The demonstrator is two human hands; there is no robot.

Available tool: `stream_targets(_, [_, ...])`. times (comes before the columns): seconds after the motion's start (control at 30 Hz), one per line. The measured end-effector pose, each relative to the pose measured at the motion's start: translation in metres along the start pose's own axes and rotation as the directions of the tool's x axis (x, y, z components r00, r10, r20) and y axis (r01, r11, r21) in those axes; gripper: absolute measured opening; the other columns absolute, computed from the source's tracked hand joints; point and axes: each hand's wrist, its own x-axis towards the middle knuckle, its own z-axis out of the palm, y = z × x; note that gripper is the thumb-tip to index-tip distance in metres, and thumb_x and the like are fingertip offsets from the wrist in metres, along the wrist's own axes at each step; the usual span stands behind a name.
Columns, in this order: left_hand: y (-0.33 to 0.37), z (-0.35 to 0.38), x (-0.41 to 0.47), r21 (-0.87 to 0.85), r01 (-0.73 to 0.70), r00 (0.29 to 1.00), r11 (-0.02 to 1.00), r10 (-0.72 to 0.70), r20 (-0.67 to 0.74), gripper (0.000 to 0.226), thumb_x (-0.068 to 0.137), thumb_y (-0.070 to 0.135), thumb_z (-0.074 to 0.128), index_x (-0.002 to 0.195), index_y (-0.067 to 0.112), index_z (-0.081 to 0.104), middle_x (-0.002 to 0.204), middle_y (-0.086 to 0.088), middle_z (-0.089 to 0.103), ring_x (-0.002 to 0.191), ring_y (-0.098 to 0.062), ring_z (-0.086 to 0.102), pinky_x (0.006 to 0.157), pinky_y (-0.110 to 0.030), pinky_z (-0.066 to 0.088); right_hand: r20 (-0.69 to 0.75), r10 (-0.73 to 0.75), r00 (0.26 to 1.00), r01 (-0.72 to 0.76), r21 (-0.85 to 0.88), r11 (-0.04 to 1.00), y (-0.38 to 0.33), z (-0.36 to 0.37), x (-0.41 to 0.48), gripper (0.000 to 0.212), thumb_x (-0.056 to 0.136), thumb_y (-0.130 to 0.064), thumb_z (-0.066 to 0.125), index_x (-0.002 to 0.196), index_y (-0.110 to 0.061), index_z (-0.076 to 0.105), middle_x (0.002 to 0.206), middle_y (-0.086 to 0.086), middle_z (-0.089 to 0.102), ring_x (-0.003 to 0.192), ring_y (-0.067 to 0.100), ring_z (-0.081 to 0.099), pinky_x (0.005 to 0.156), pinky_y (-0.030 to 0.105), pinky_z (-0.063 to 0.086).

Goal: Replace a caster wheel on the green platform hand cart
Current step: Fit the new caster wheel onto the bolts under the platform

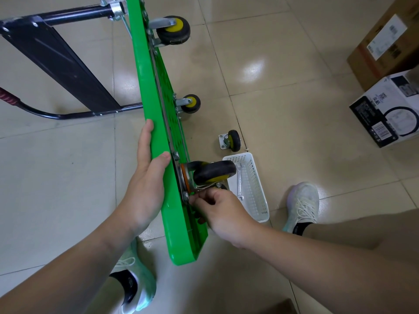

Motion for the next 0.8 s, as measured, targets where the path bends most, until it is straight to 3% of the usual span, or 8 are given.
stream_targets(0.1, [-0.0010, -0.0010, 0.0003, -0.008, -0.002, 1.000, 1.000, 0.002, 0.007, 0.055, 0.083, 0.052, 0.046, 0.120, 0.088, 0.029, 0.155, 0.032, 0.034, 0.141, -0.001, 0.042, 0.122, -0.045, 0.030, -0.009, -0.008, 1.000, 0.008, -0.033, 0.999, -0.0002, -0.0005, 0.0000, 0.046, 0.078, -0.063, 0.061, 0.088, -0.019, 0.073, 0.083, 0.004, 0.073, 0.085, 0.029, 0.069, 0.083, 0.055, 0.055])
stream_targets(0.27, [-0.0020, -0.0004, 0.0013, 0.002, -0.011, 1.000, 1.000, 0.011, 0.016, 0.055, 0.089, 0.045, 0.044, 0.123, 0.085, 0.028, 0.138, 0.053, 0.037, 0.139, 0.006, 0.041, 0.123, -0.043, 0.029, -0.011, -0.012, 1.000, 0.011, -0.102, 0.995, 0.0004, -0.0010, 0.0008, 0.067, 0.079, -0.073, 0.048, 0.085, -0.010, 0.069, 0.079, 0.020, 0.068, 0.077, 0.040, 0.065, 0.073, 0.055, 0.053])
stream_targets(0.37, [-0.0020, -0.0010, 0.0011, -0.007, -0.008, 1.000, 1.000, 0.009, 0.011, 0.055, 0.087, 0.047, 0.046, 0.122, 0.086, 0.030, 0.144, 0.047, 0.037, 0.140, 0.004, 0.042, 0.123, -0.044, 0.030, -0.031, 0.006, 1.000, -0.008, -0.067, 0.998, 0.0000, -0.0001, 0.0021, 0.048, 0.085, -0.062, 0.058, 0.086, -0.016, 0.072, 0.080, 0.012, 0.071, 0.080, 0.034, 0.067, 0.079, 0.054, 0.055])
stream_targets(0.5, [-0.0031, -0.0016, 0.0012, -0.005, -0.010, 1.000, 1.000, 0.010, 0.006, 0.055, 0.081, 0.054, 0.047, 0.122, 0.087, 0.030, 0.152, 0.037, 0.035, 0.141, 0.001, 0.042, 0.123, -0.044, 0.029, -0.042, 0.062, 0.997, -0.057, 0.103, 0.993, 0.0007, 0.0012, 0.0042, 0.015, 0.087, -0.037, 0.071, 0.091, -0.025, 0.077, 0.089, 0.000, 0.076, 0.087, 0.021, 0.069, 0.094, 0.053, 0.054])
stream_targets(0.63, [-0.0037, -0.0023, 0.0014, -0.002, -0.019, 1.000, 1.000, 0.019, 0.010, 0.055, 0.081, 0.055, 0.047, 0.121, 0.088, 0.030, 0.156, 0.033, 0.033, 0.142, -0.001, 0.041, 0.123, -0.045, 0.029, -0.010, 0.077, 0.997, -0.075, 0.166, 0.983, -0.0003, 0.0009, -0.0002, 0.010, 0.090, -0.021, 0.071, 0.097, -0.023, 0.078, 0.096, -0.001, 0.077, 0.097, 0.020, 0.070, 0.099, 0.046, 0.053])
stream_targets(0.8, [-0.0038, -0.0028, 0.0017, 0.004, -0.021, 1.000, 1.000, 0.021, 0.008, 0.055, 0.081, 0.055, 0.047, 0.122, 0.088, 0.028, 0.158, 0.028, 0.032, 0.143, -0.004, 0.041, 0.123, -0.046, 0.030, -0.047, 0.037, 0.998, -0.032, 0.120, 0.992, -0.0015, -0.0012, -0.0029, 0.009, 0.087, -0.019, 0.074, 0.096, -0.020, 0.076, 0.092, 0.000, 0.076, 0.093, 0.017, 0.072, 0.096, 0.044, 0.055])
